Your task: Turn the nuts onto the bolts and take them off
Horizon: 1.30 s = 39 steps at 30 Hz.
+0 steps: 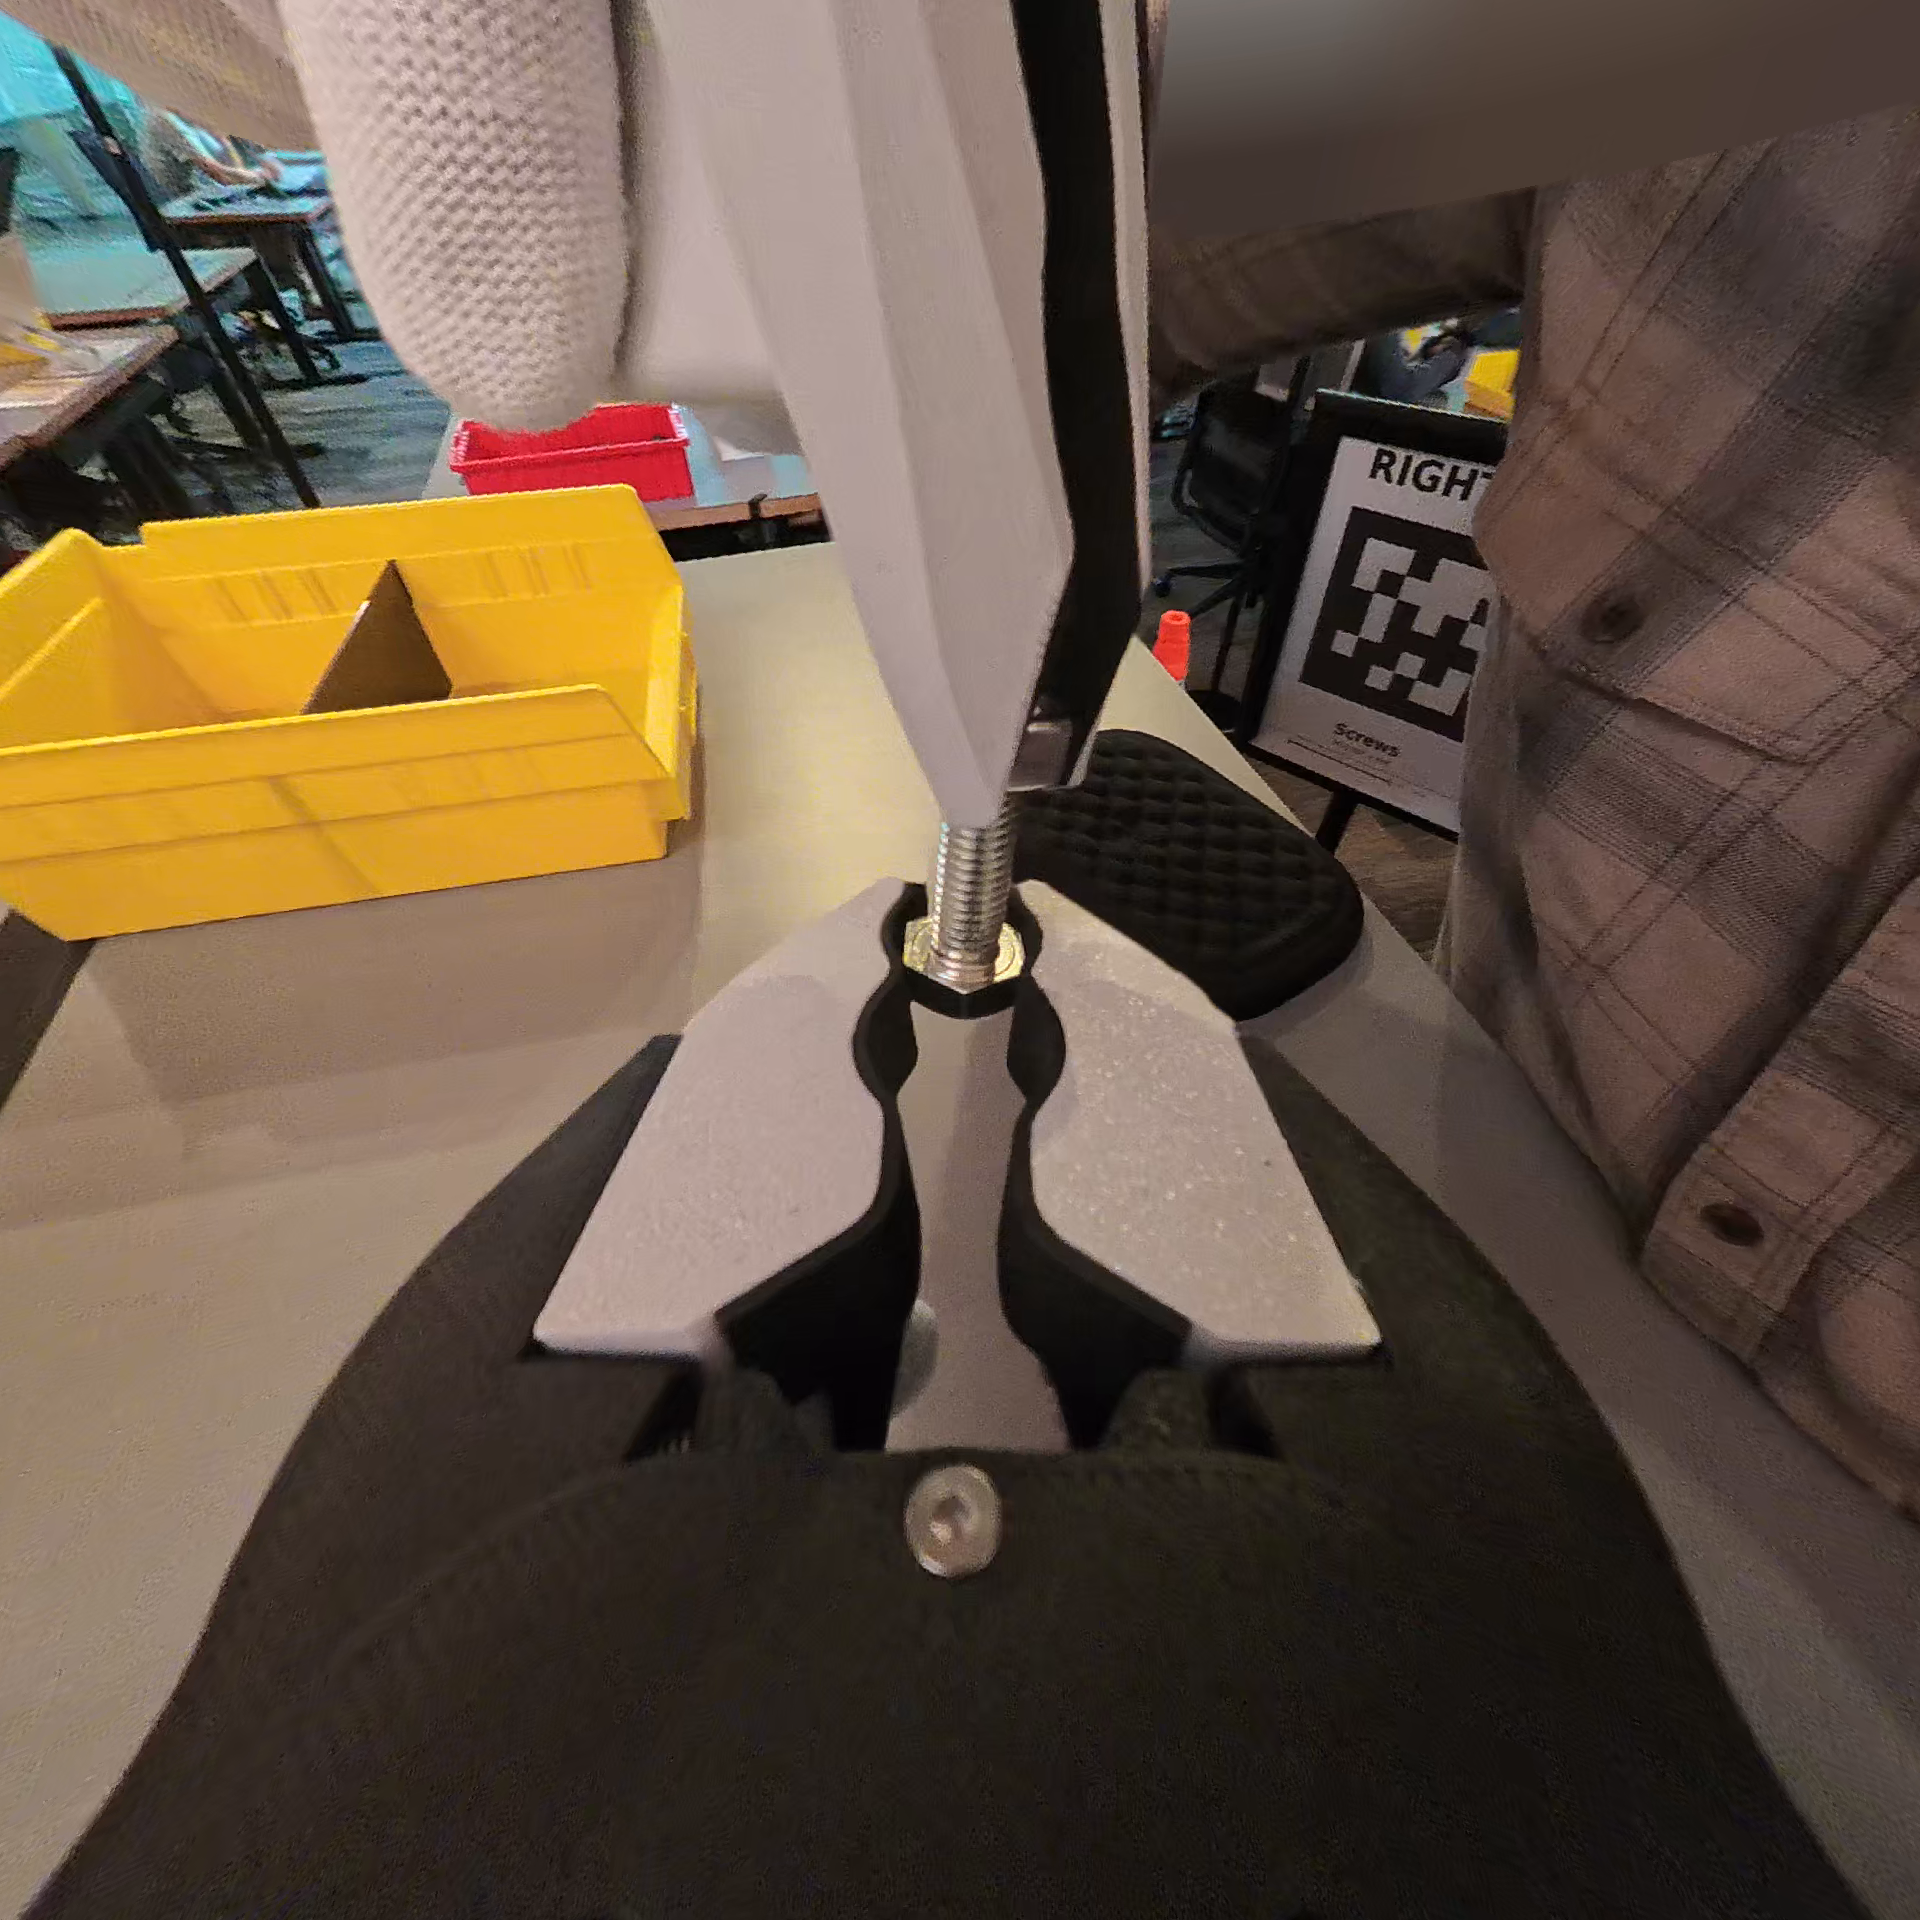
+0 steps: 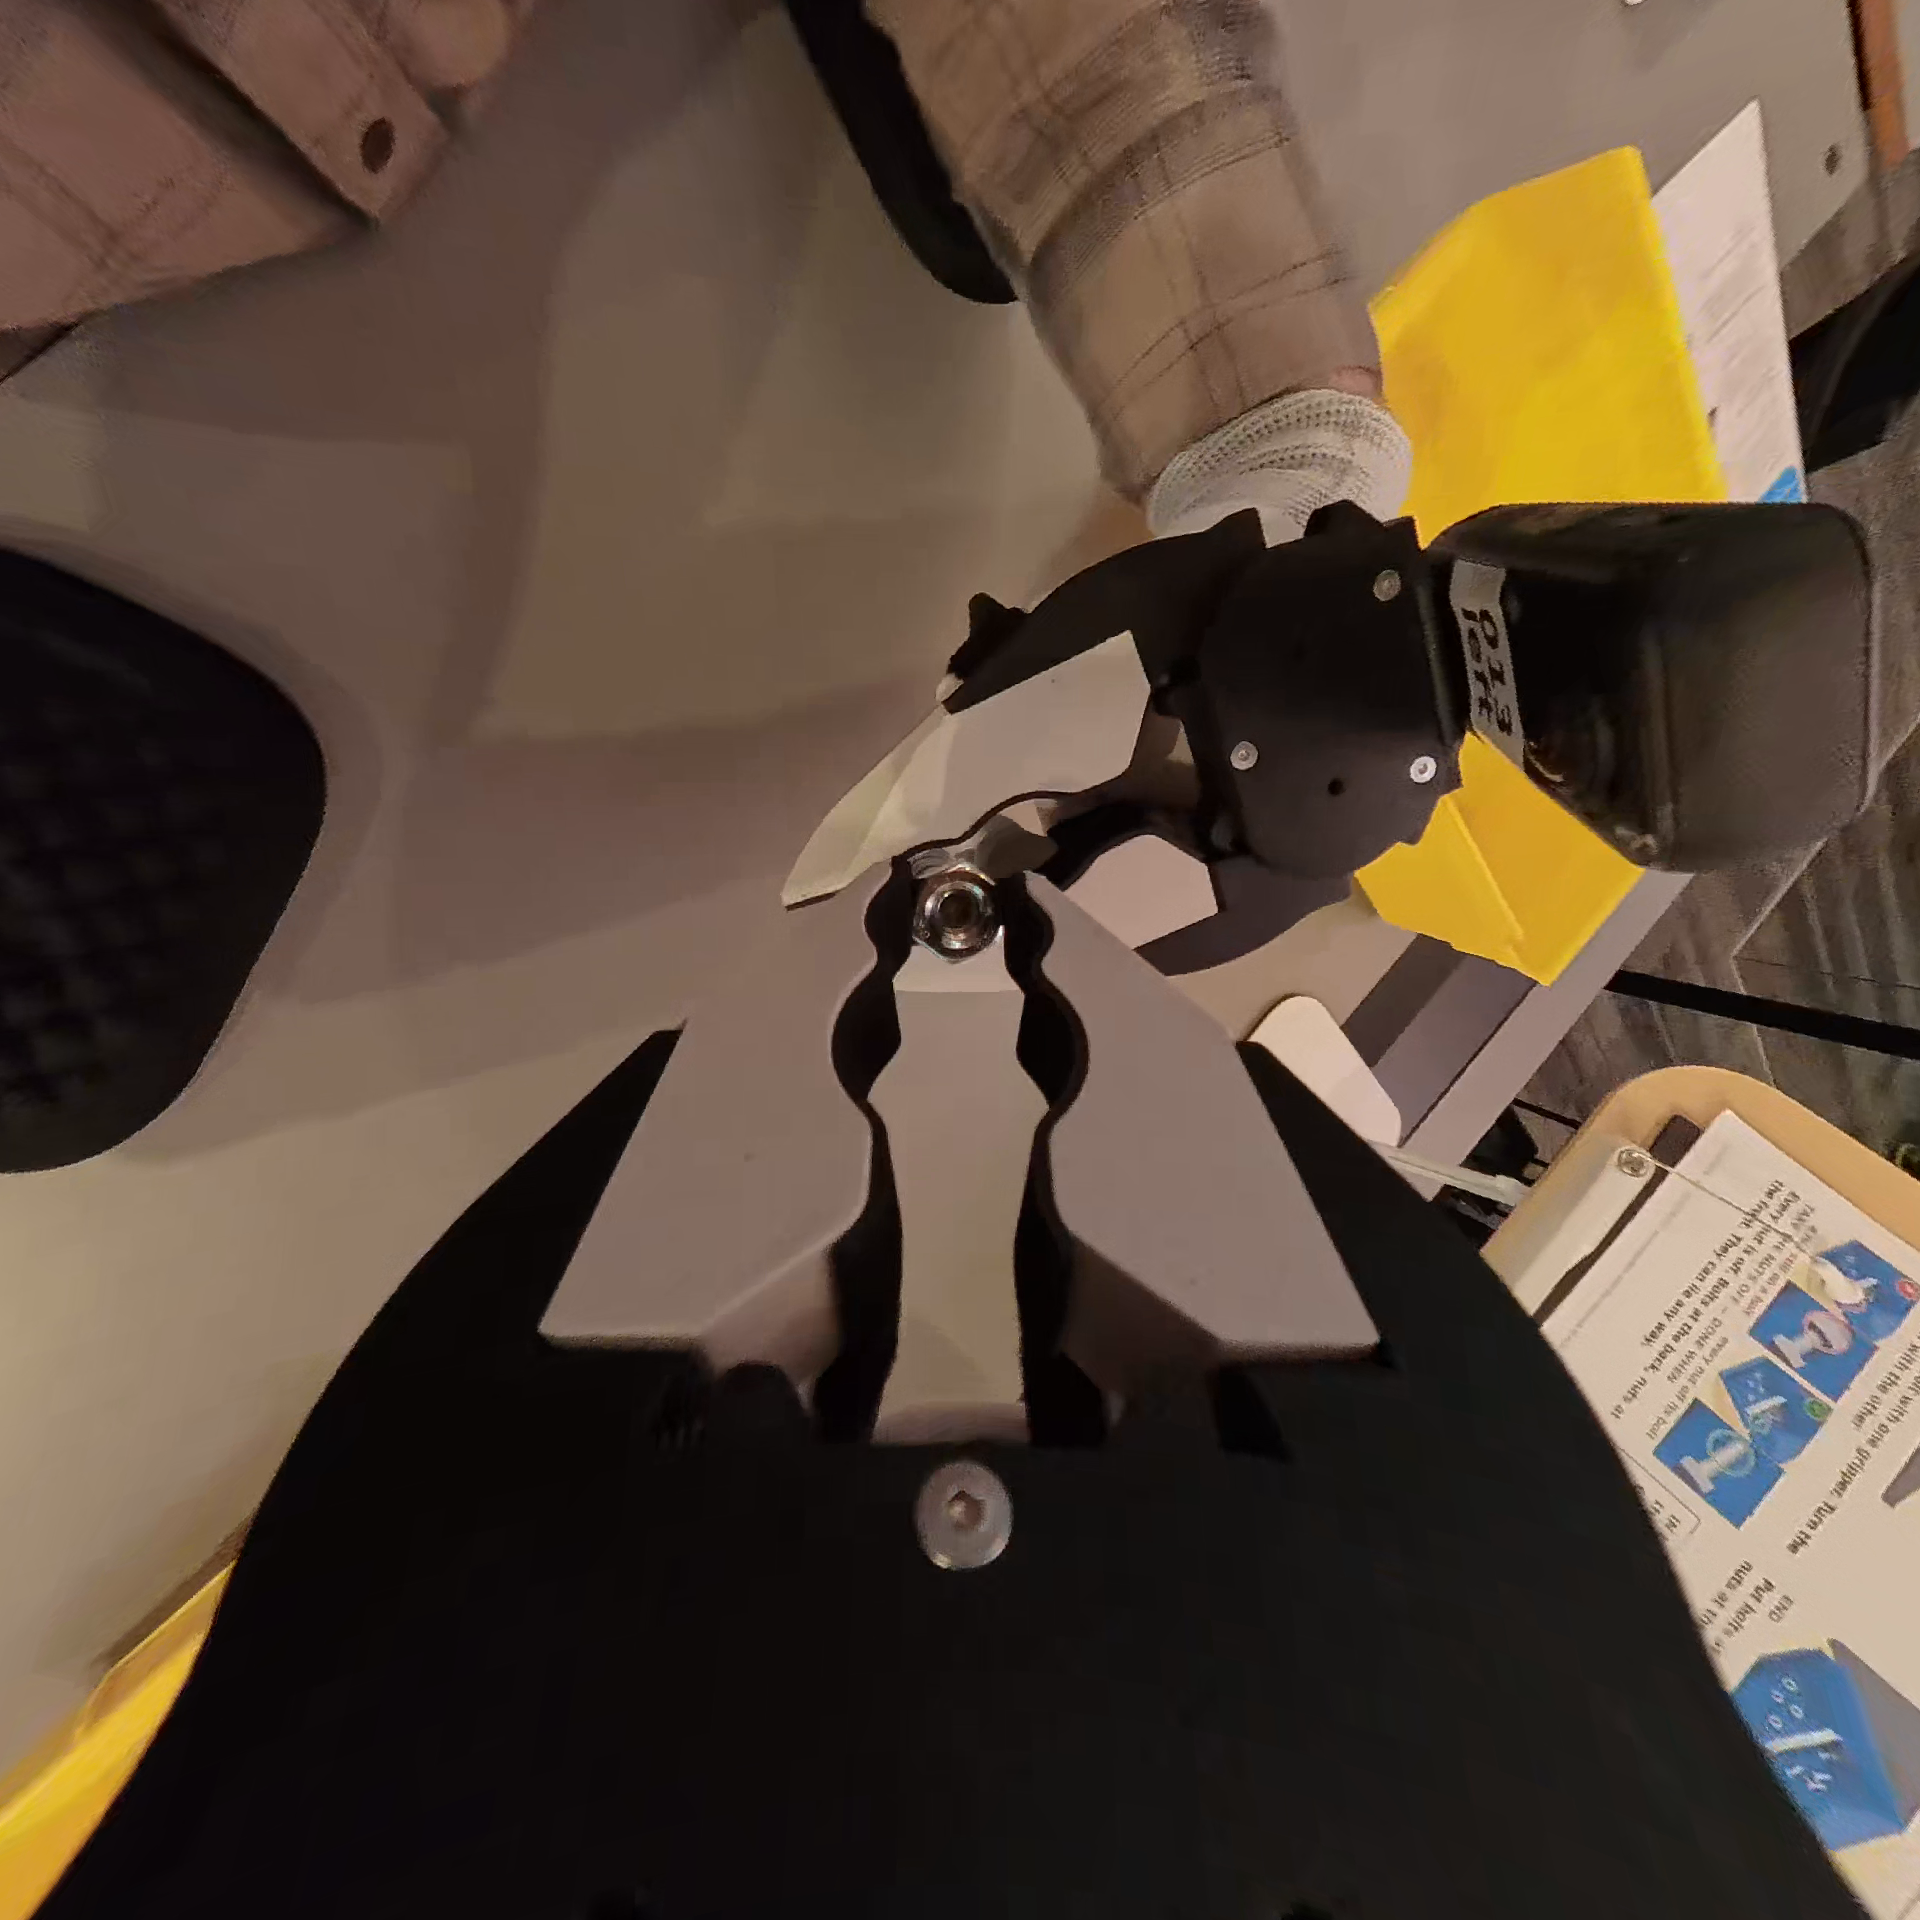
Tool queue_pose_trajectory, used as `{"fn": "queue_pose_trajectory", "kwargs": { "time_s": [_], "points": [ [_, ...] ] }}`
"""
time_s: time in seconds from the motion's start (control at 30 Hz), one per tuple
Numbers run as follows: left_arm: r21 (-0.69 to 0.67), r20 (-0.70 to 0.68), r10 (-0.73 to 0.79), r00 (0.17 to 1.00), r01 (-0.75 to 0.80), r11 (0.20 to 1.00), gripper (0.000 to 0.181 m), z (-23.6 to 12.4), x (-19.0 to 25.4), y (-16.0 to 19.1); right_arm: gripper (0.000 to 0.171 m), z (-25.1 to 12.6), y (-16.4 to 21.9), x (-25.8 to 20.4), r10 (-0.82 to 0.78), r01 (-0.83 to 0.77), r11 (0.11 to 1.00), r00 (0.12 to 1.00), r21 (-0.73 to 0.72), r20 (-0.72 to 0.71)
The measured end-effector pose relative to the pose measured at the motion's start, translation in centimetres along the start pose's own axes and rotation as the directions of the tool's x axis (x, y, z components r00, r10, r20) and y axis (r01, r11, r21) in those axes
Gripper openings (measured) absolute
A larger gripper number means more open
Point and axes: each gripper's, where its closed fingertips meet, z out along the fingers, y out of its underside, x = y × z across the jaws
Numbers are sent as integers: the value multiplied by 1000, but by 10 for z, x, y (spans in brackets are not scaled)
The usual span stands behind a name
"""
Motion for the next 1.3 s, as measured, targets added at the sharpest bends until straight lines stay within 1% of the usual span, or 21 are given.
{"fn": "queue_pose_trajectory", "kwargs": {
  "time_s": [0.13,0.33,0.37,0.43,0.53,0.63,0.7,0.77,0.83,0.9,0.97,1.1,1.17,1.23,1.3],
  "points": [
    [-5,-34,-12,999,12,1000,14,6,4,5,16,3,1,-7,10,-11,1000,999,13,31],
    [14,-16,-33,999,33,999,14,8,-2,5,16,4,8,-6,35,-35,999,999,-10,11],
    [20,-14,-34,999,34,999,14,8,-3,4,17,4,10,-6,39,-39,999,999,-15,9],
    [36,-6,-40,999,40,999,14,7,-4,1,31,7,15,-5,54,-54,998,999,-38,2],
    [37,19,-39,999,38,999,14,4,-9,1,35,7,17,-3,87,-87,996,996,-32,-11],
    [37,103,-52,993,48,998,14,1,-24,2,39,-1,24,6,202,-203,979,977,-18,-67],
    [41,198,-70,978,64,997,14,-2,-41,3,40,-8,35,19,358,-361,933,923,5,-144],
    [28,298,-77,951,73,997,14,-5,-58,7,38,-12,50,31,539,-538,840,814,71,-216],
    [12,401,-83,912,85,996,14,-8,-76,13,37,-12,60,28,690,-673,724,697,153,-195],
    [31,449,-99,888,95,995,14,-8,-85,15,40,-10,74,28,773,-748,632,593,202,-225],
    [9,503,-93,859,103,995,14,-7,-94,22,44,-5,85,23,818,-793,570,524,215,-237],
    [-42,588,-56,807,100,994,14,-6,-106,32,42,4,93,21,890,-850,450,401,274,-219],
    [-67,636,-28,771,91,994,14,-8,-112,35,41,8,96,21,908,-863,411,359,293,-216],
    [-101,650,5,760,81,992,14,-6,-112,38,33,11,96,24,927,-870,369,319,328,-198],
    [-143,673,43,738,73,987,14,-6,-114,41,29,13,97,25,934,-868,351,300,352,-192]
  ]
}}
